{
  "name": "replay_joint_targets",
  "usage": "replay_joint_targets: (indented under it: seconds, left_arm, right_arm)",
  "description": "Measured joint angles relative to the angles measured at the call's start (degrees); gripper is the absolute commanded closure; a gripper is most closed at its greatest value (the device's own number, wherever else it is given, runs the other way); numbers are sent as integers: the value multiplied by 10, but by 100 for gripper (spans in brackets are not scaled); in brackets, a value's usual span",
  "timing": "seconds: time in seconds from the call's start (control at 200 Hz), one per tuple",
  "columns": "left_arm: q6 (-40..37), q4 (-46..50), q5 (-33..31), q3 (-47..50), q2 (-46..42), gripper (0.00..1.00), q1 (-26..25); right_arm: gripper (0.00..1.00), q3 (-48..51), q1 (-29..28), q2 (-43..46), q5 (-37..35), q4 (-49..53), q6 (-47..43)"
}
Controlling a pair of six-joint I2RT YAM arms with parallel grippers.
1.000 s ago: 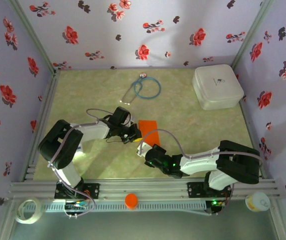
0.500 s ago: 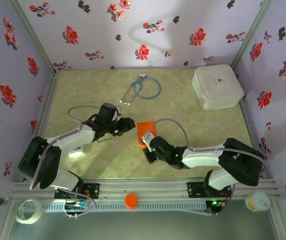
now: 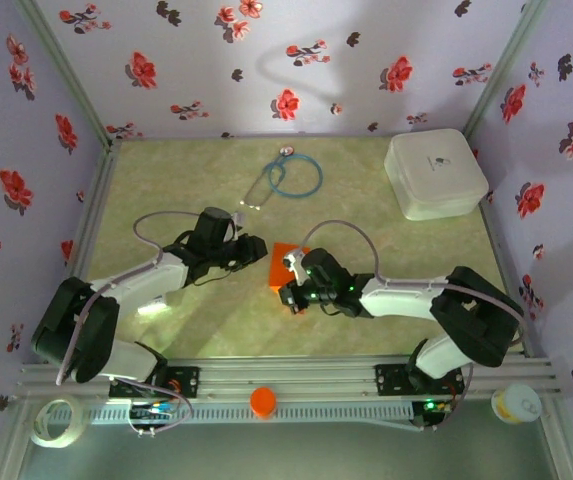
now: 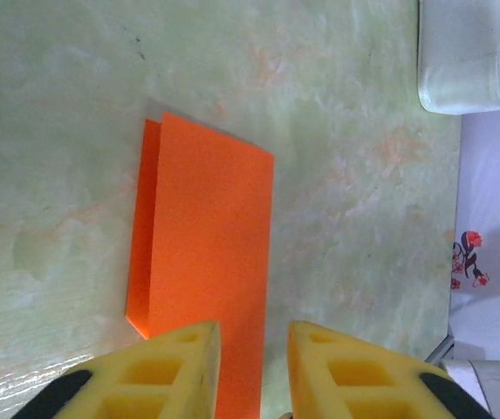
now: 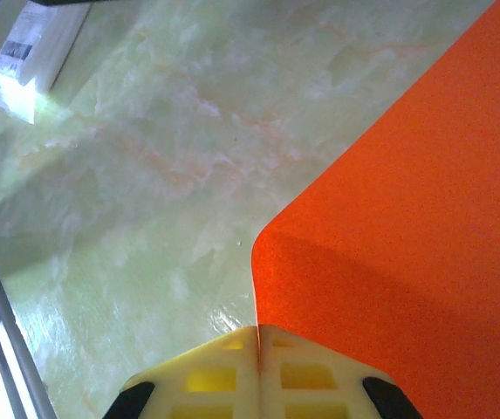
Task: Fold a paper plane with a square sheet of paper (pick it up from the middle)
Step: Third fold the triangle at the center of the table.
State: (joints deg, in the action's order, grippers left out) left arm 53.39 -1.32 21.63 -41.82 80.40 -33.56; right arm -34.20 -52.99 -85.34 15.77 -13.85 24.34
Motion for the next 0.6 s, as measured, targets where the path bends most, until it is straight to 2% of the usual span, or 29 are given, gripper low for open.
replay_joint_targets:
  seconds: [0.36, 0.6]
  left_arm:
    - [5, -26, 22, -2, 33, 80, 0]
    - [5, -33, 43, -33, 72, 80, 0]
  right_arm:
    - [95, 18, 30, 3, 53, -2, 30]
    - [97, 24, 48, -4, 88, -43, 63]
